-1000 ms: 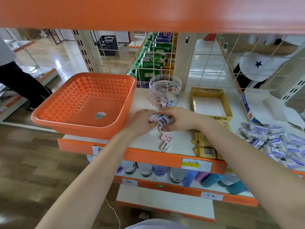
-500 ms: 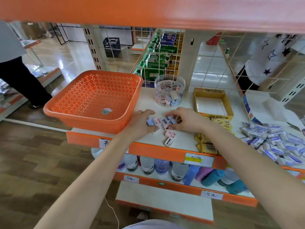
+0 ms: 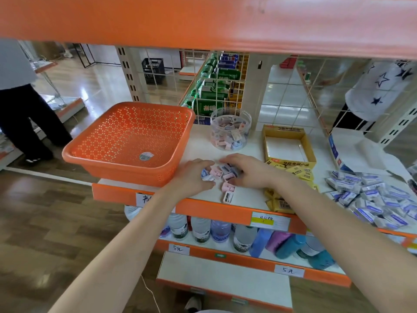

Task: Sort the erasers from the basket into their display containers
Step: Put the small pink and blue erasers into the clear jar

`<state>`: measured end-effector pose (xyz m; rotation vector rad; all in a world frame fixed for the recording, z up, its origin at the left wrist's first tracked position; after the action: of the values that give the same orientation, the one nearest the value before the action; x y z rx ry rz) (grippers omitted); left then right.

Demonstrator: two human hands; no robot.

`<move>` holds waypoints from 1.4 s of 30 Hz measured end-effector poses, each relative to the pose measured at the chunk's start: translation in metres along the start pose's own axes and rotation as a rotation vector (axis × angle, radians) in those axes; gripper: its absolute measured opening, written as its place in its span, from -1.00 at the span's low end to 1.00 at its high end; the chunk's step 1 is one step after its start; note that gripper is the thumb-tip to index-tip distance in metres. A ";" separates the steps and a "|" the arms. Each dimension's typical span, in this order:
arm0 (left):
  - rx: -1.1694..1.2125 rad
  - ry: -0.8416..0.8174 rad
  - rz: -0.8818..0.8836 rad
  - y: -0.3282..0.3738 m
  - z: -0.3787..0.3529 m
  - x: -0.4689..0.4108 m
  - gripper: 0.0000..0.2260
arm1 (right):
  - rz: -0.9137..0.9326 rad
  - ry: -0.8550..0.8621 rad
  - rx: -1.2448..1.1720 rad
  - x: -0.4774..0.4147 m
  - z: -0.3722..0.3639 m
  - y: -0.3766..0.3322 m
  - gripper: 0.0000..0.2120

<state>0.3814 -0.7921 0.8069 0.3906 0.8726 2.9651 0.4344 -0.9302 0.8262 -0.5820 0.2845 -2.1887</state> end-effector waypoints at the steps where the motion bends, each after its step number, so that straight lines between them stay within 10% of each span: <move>1: 0.006 0.007 -0.002 -0.001 0.000 0.001 -0.45 | 0.001 0.003 -0.010 -0.002 -0.001 0.001 -0.38; 23: -0.001 0.128 -0.088 0.002 0.002 0.009 -0.65 | 0.028 0.185 0.088 -0.001 -0.002 0.005 -0.67; 42: -0.092 -0.001 -0.064 0.000 0.004 0.018 -0.52 | 0.054 0.052 0.048 -0.014 -0.002 -0.004 -0.49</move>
<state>0.3646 -0.7878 0.8147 0.3539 0.7308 2.9329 0.4384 -0.9169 0.8221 -0.4859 0.2715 -2.1543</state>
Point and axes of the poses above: each hand's wrist, its own x-axis away from the middle knuckle, its own z-axis out of the back of the hand, y = z × x, the point moved 6 cm from there along -x, towards the middle knuckle, and after that the axes turned 10 degrees about -y, right-handed, at the moved point
